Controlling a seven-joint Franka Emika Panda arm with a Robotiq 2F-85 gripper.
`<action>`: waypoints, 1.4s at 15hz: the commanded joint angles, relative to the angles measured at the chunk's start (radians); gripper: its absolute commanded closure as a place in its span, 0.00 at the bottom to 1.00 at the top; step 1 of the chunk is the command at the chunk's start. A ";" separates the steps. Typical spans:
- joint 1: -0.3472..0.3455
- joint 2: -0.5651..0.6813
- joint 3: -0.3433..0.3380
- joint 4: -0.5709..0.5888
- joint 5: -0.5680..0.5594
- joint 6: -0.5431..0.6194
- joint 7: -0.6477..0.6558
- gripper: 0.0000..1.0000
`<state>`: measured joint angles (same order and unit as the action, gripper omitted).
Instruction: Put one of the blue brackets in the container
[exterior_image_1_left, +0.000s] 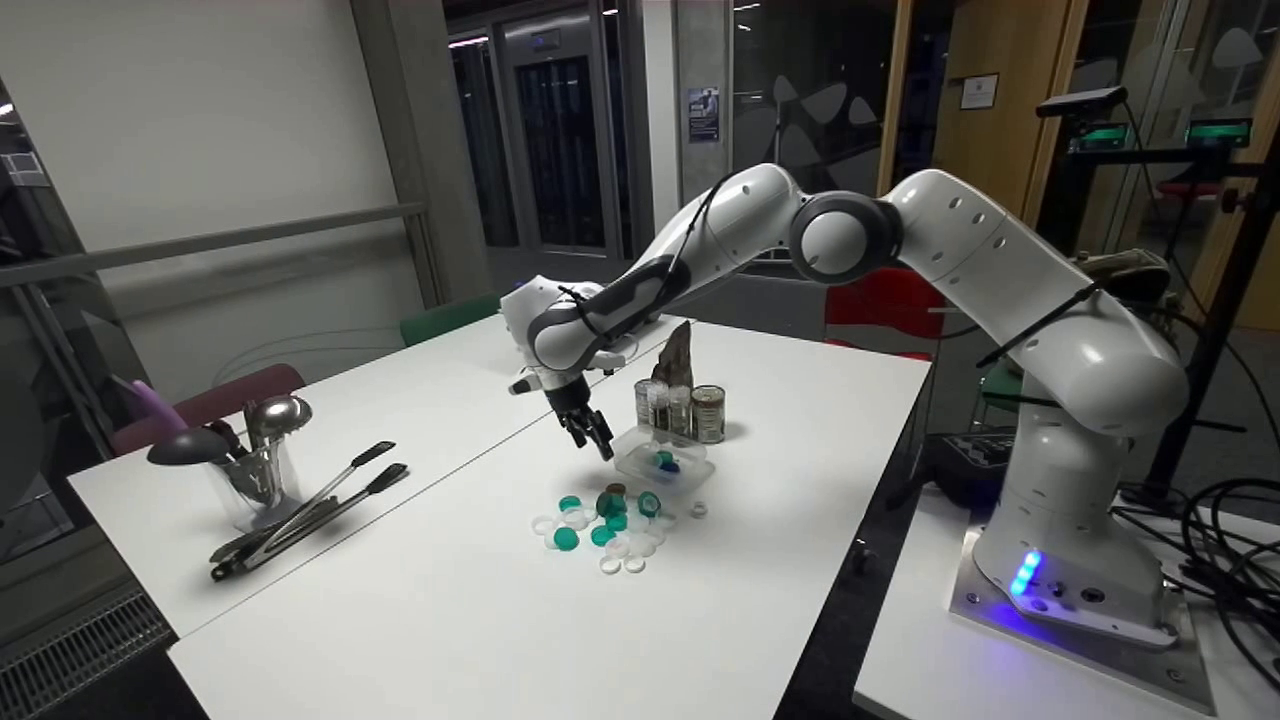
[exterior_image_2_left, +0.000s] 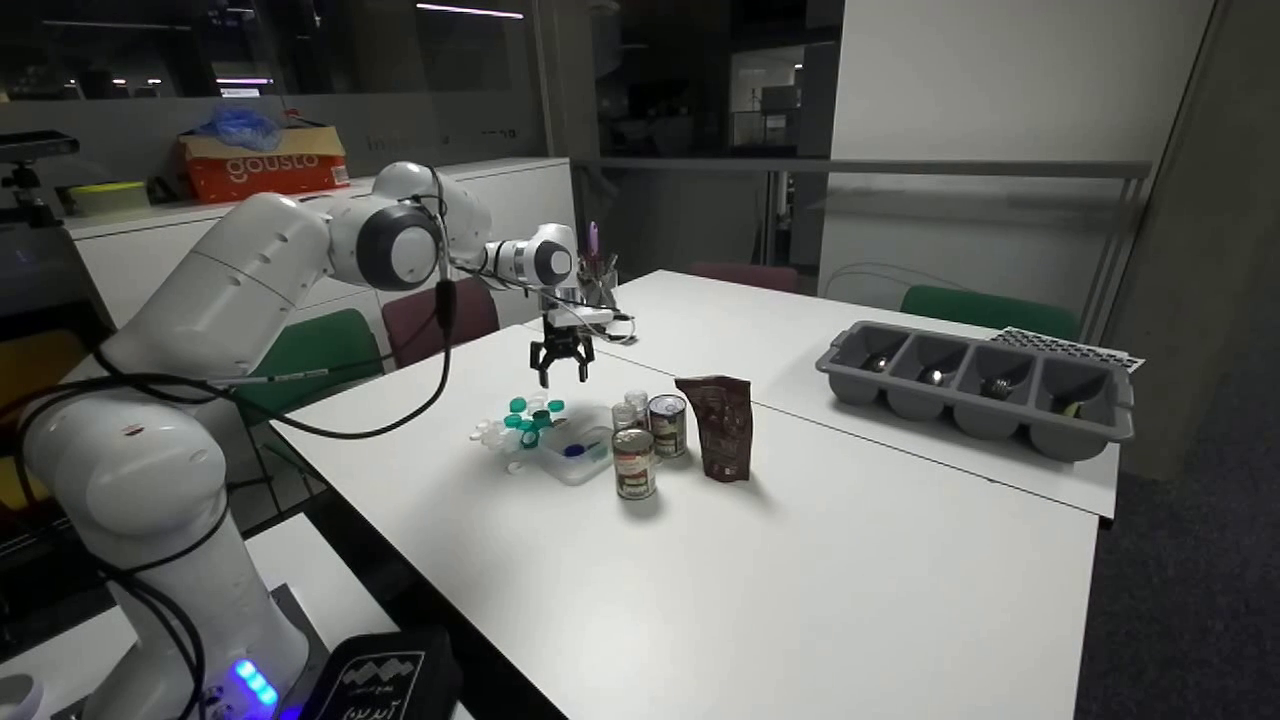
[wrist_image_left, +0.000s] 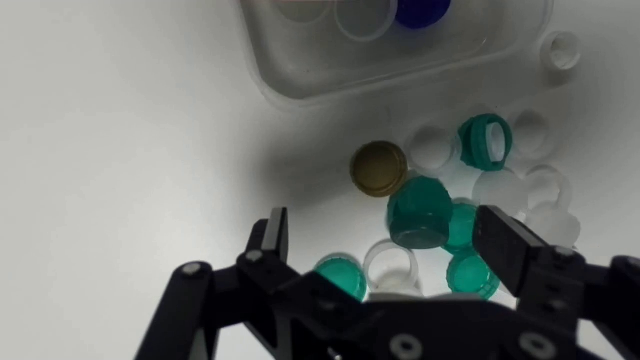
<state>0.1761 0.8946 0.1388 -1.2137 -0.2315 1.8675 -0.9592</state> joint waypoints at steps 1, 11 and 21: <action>-0.012 0.037 0.037 0.043 0.046 -0.011 -0.026 0.00; 0.006 0.133 0.062 0.103 0.092 -0.047 0.000 0.00; -0.002 0.123 0.057 0.051 0.109 -0.018 0.036 0.00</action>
<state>0.1811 1.0362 0.1939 -1.1485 -0.1384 1.8557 -0.9453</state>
